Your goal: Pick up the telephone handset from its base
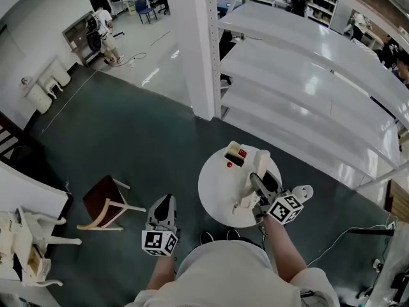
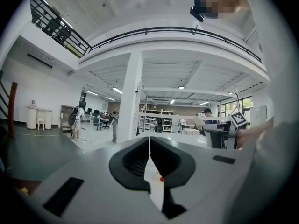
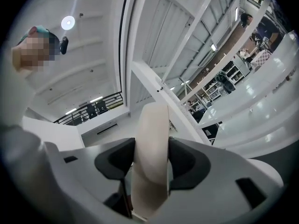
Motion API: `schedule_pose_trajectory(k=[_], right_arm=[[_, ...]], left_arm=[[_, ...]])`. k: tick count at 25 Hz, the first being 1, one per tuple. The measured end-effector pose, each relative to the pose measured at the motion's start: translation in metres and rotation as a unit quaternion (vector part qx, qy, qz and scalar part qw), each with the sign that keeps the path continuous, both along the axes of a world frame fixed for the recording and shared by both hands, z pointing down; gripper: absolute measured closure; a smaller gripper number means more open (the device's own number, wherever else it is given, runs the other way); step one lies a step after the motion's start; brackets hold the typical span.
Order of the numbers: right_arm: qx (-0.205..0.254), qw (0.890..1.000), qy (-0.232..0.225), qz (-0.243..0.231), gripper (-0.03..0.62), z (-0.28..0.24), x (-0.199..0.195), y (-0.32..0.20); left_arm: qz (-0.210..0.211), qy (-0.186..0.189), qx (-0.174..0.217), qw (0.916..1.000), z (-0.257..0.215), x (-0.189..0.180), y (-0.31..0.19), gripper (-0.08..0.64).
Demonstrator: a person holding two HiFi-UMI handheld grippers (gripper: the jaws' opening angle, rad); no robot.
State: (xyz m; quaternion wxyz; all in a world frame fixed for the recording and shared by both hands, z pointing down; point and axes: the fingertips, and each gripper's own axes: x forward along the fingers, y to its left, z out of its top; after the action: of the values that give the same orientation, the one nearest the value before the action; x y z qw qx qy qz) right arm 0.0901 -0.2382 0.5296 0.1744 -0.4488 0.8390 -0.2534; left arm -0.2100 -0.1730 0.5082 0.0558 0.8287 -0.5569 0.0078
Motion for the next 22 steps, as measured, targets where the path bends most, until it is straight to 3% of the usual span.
schedule_pose_trajectory(k=[22], right_arm=[[0.008,1.0,-0.005,0.003,0.367,-0.011,-0.009,0.002]], left_arm=[[0.004,0.001,0.006,1.0,-0.004,-0.003,-0.004,0.538]])
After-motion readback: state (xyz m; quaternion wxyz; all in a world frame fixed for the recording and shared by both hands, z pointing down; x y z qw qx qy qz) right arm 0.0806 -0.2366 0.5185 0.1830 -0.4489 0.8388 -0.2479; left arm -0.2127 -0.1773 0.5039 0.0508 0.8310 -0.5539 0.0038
